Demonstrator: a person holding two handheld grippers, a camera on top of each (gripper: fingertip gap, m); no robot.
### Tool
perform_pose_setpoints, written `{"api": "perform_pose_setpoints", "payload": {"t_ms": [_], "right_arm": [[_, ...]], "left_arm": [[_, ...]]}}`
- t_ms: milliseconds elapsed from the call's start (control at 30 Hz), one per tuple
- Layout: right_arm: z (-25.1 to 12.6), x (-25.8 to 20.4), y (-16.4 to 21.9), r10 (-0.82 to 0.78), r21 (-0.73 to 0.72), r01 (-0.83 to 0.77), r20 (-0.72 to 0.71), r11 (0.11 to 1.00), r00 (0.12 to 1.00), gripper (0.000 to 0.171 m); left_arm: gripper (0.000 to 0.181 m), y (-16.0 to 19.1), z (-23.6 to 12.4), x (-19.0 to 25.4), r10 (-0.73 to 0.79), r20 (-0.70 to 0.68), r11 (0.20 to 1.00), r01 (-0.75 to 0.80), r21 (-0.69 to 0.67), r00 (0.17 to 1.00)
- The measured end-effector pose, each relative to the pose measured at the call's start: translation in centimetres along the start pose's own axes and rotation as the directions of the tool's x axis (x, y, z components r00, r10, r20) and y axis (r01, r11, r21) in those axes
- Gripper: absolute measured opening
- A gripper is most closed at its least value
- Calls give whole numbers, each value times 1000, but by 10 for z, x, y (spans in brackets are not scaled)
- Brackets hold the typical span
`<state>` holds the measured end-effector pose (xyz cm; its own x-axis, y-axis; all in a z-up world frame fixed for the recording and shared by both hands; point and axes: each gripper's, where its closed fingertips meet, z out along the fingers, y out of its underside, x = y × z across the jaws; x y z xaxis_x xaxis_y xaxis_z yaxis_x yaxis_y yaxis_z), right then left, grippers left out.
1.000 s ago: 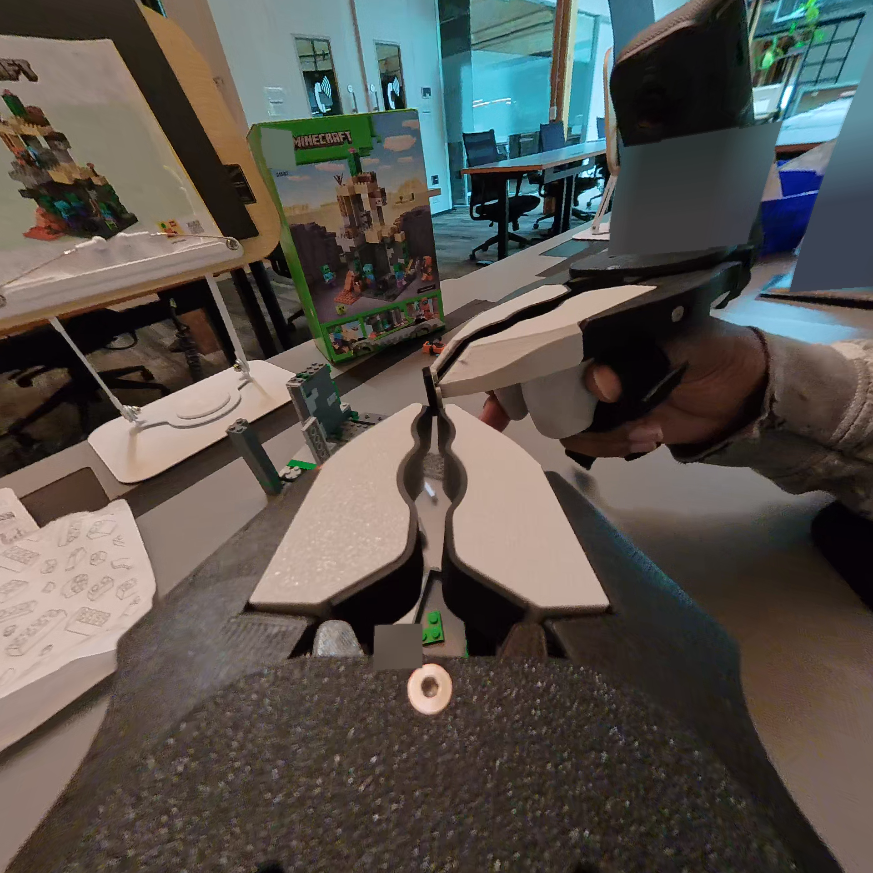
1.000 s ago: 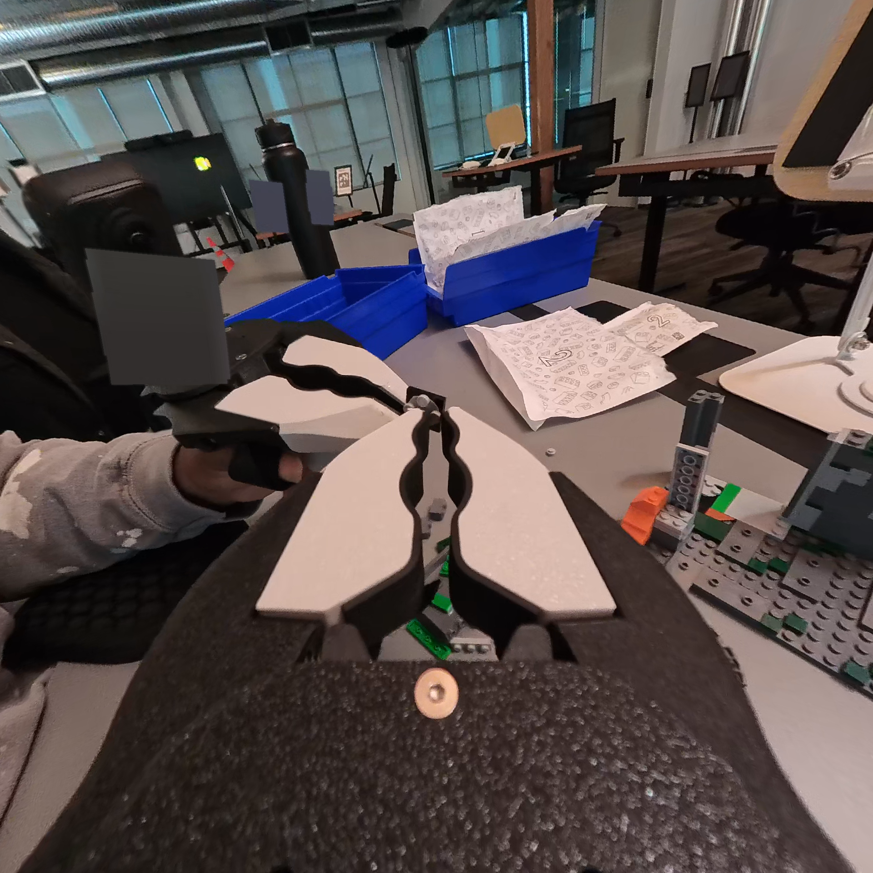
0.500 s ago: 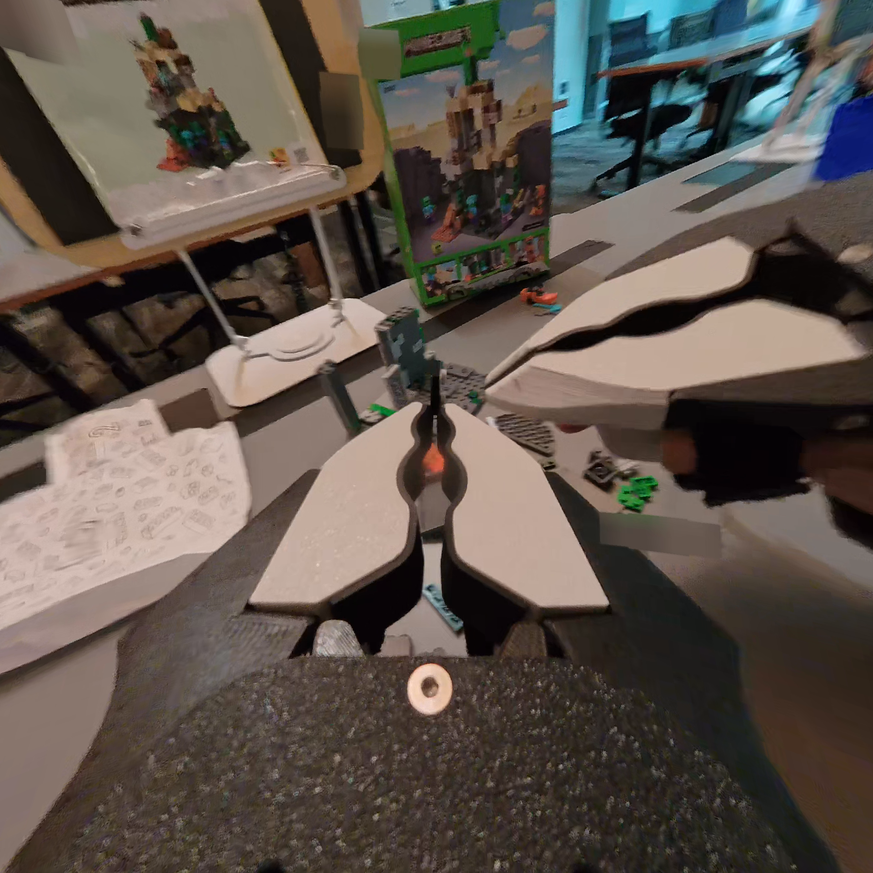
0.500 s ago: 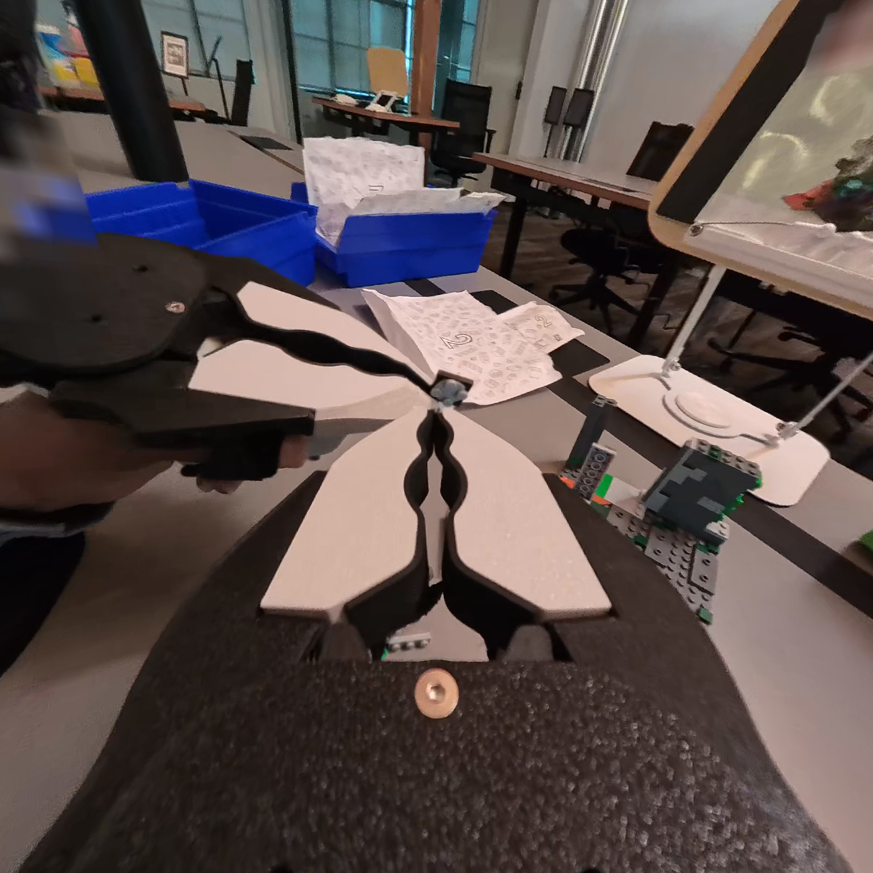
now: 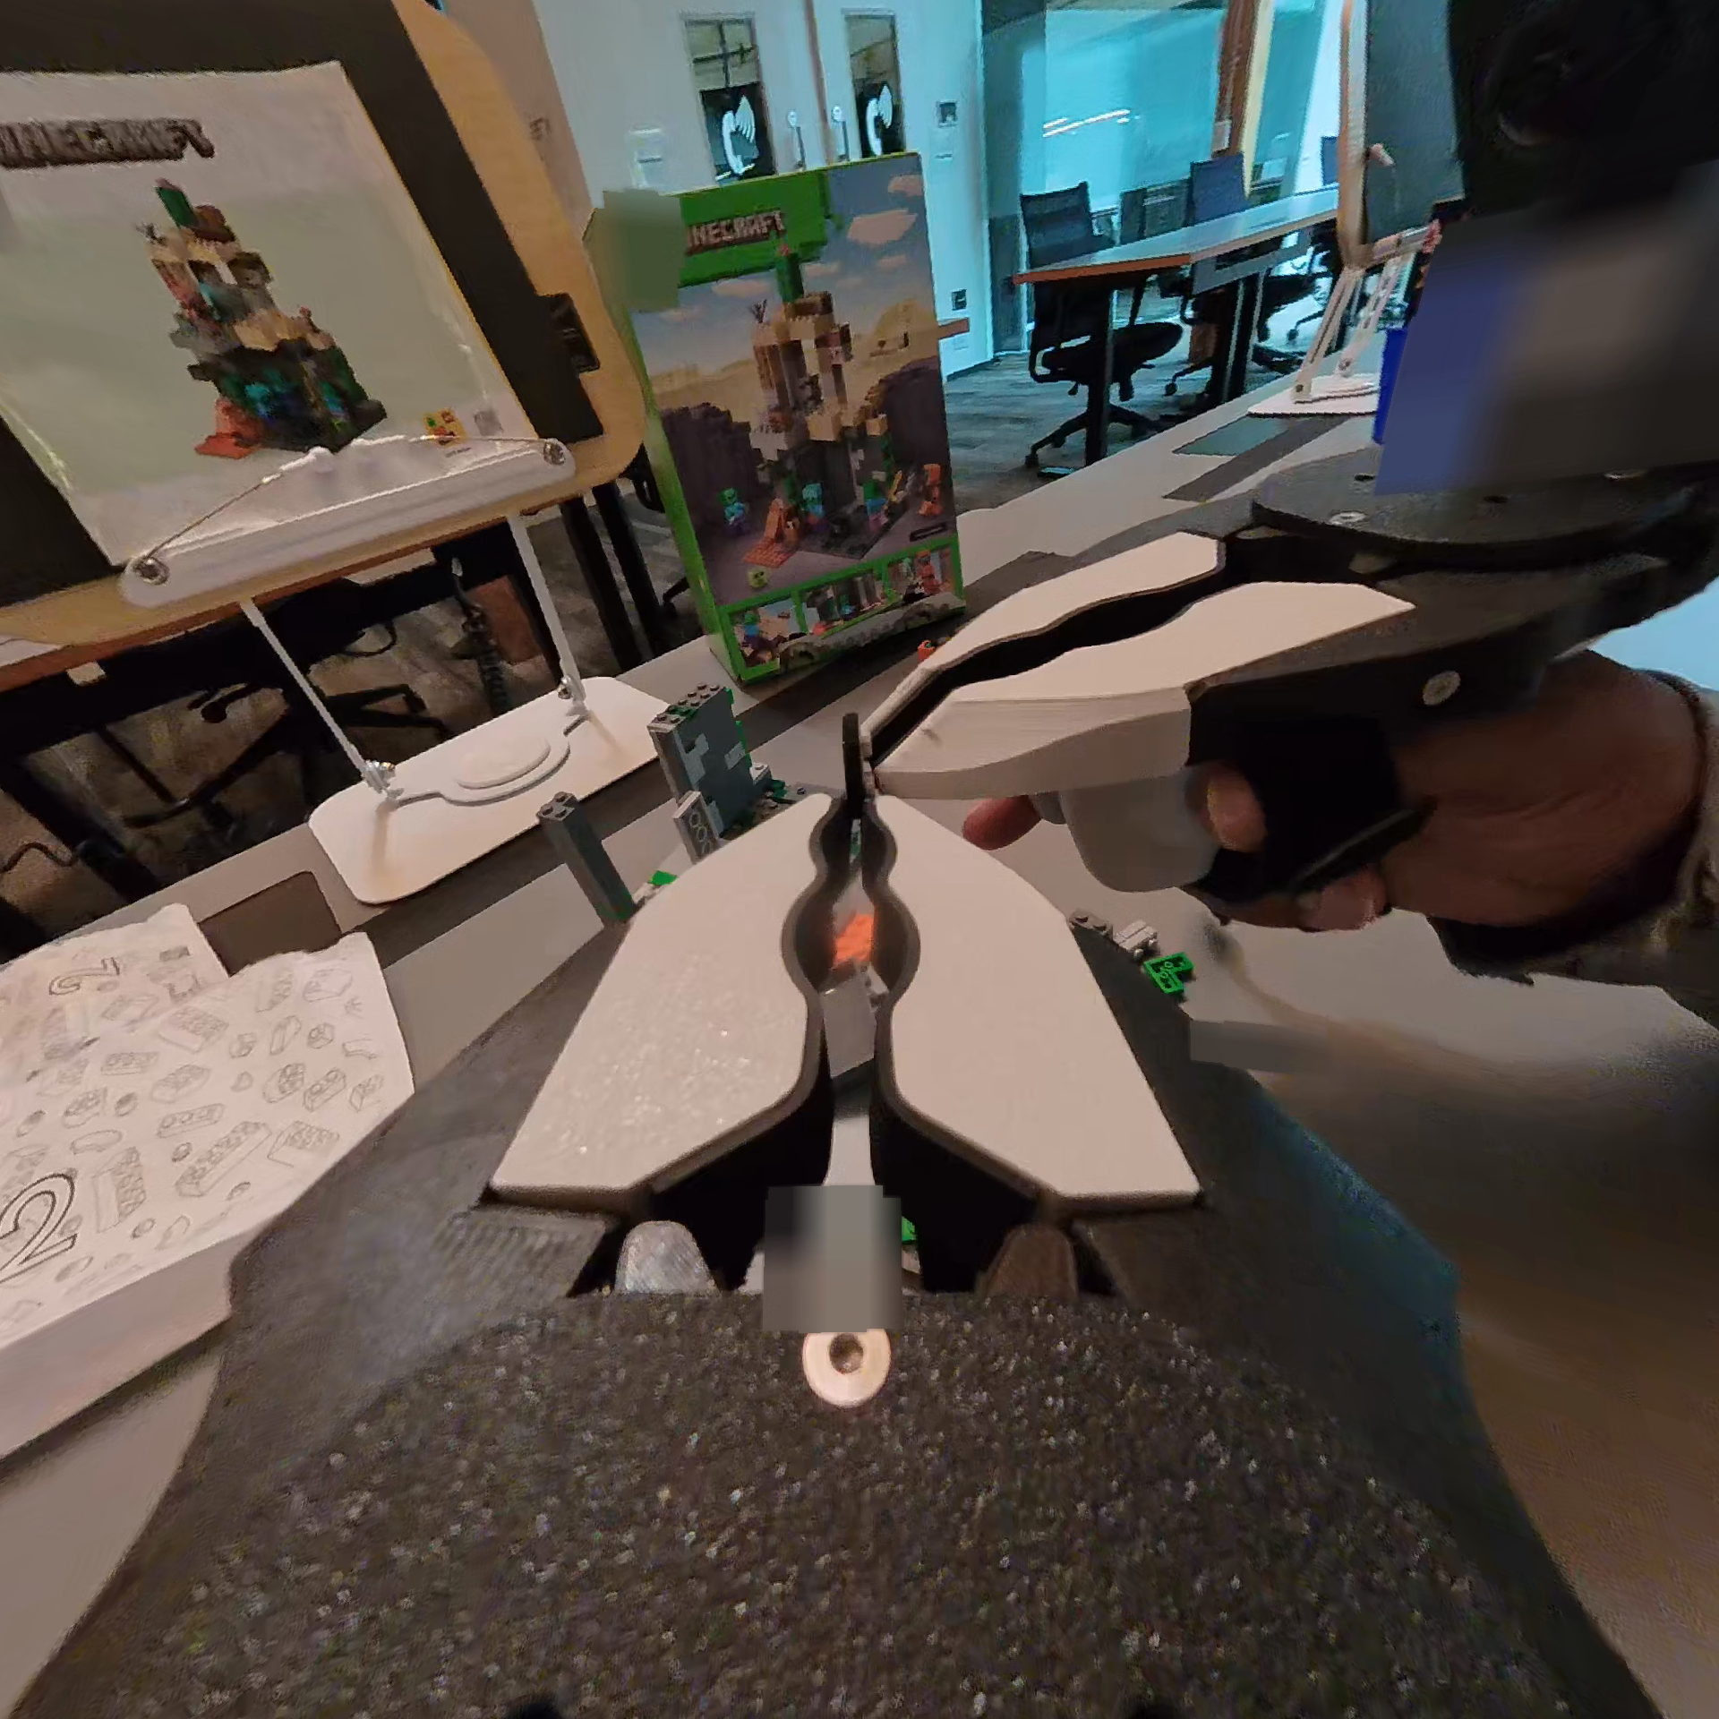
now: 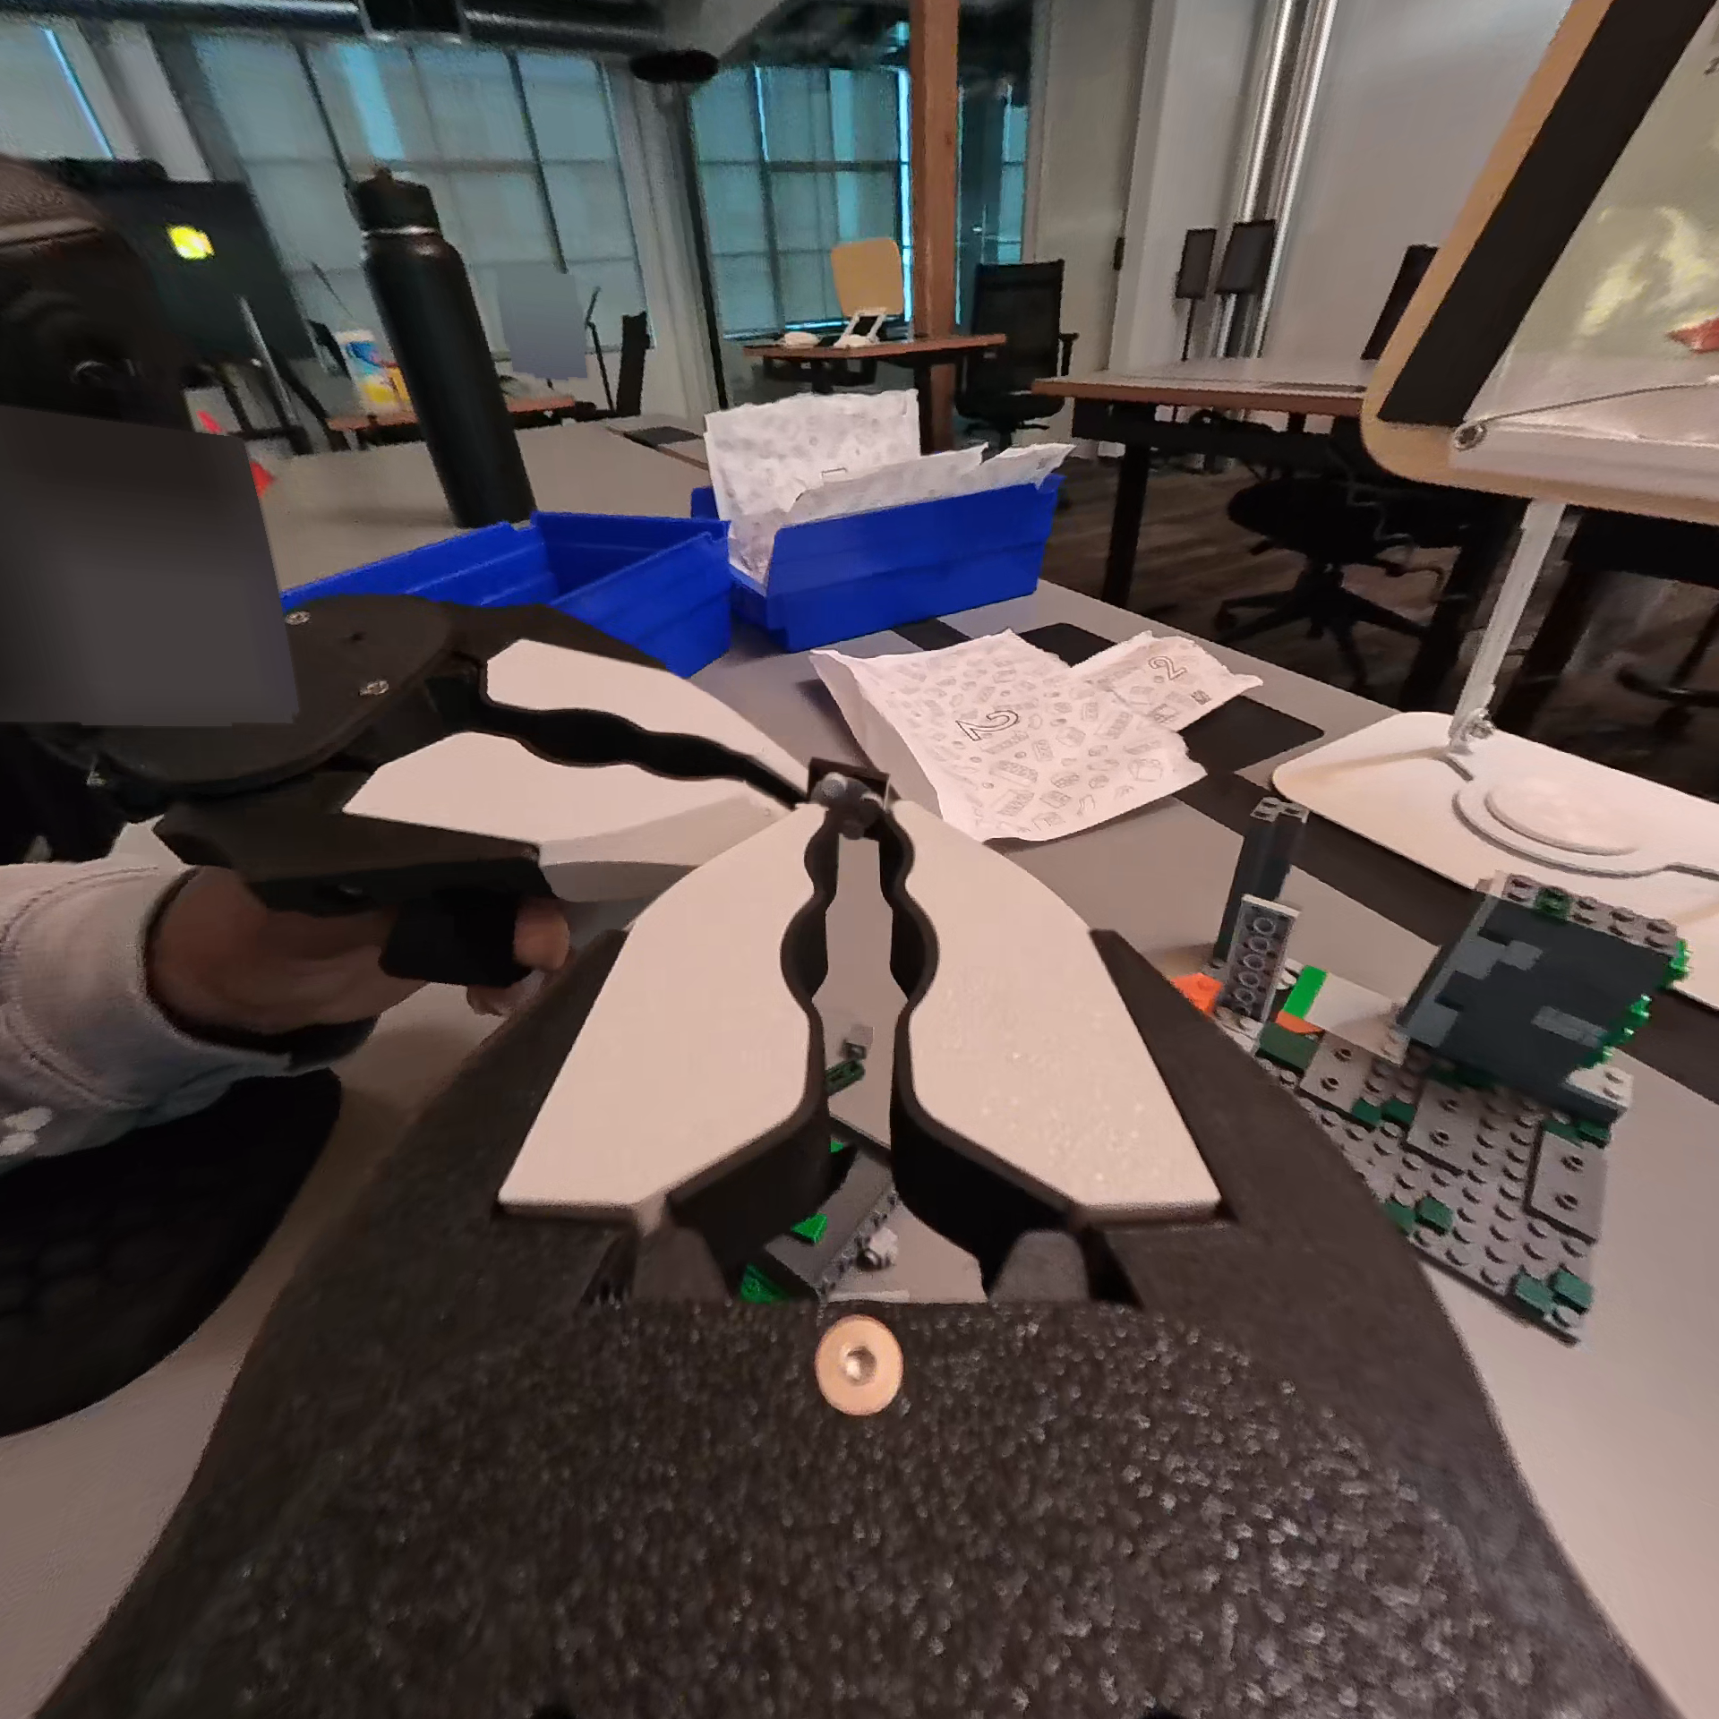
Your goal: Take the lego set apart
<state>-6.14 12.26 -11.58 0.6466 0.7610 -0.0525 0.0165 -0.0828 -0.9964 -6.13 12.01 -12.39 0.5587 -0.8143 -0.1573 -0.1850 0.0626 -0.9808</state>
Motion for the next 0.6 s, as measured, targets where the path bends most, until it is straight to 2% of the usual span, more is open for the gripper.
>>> {"api": "perform_pose_setpoints", "payload": {"t_ms": [200,600], "right_arm": [[-6,-2,-1,-75,-22,76,33,997,997,6],[-4,7,27,-374,-252,349,-58,903,926,7]], "left_arm": [[3,-1,0,8,52,-43,999,-52,5,998],[3,25,8,6,233,13,957,-227,-179,972]]}}
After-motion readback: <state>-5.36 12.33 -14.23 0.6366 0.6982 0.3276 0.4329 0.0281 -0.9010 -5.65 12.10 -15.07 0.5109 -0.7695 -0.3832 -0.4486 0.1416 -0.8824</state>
